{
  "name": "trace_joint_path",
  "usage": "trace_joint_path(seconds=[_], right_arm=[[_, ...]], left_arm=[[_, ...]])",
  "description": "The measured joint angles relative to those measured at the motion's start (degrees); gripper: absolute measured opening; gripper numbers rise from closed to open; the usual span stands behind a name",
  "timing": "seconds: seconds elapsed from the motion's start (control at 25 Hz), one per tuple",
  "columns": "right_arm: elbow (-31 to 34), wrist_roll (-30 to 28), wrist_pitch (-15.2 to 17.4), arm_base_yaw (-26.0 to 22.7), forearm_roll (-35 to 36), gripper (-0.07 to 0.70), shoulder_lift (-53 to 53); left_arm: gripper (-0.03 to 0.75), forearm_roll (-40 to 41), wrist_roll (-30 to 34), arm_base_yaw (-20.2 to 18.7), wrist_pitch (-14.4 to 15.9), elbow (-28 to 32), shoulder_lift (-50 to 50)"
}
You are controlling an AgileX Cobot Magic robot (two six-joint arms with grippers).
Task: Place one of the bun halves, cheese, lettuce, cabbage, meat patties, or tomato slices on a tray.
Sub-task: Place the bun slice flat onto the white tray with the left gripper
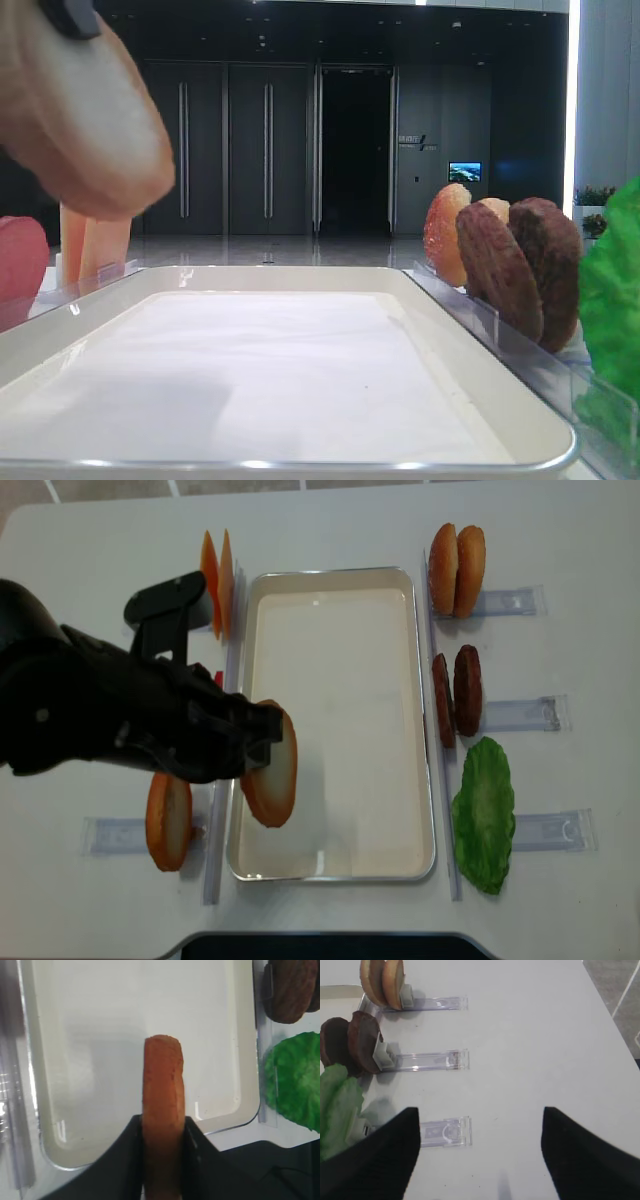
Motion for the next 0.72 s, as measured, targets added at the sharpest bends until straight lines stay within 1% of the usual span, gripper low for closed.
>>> trace_joint_path(seconds=[0.12, 0.24, 0.48, 0.64, 0.72], right_arm=[[0.0, 0.0, 0.0, 0.0, 0.0, 0.514, 0.0], [0.0, 0.0, 0.0, 0.0, 0.0, 0.514, 0.0], [0.0, 0.0, 0.0, 0.0, 0.0, 0.514, 0.0], [0.0, 0.0, 0.0, 0.0, 0.0, 0.514, 0.0], [0.0, 0.0, 0.0, 0.0, 0.0, 0.514, 0.0]], left_arm=[[0.146, -4.3, 3.3, 0.0, -5.7, 2.9, 0.0], [0.146, -7.9, 6.2, 0.0, -10.4, 5.5, 0.1], [0.146, -12.7, 11.2, 0.0, -15.8, 7.3, 2.9], [0.146, -17.8, 16.3, 0.0, -19.7, 7.3, 6.3], [0.146, -19.8, 18.5, 0.0, -21.2, 7.3, 7.8]])
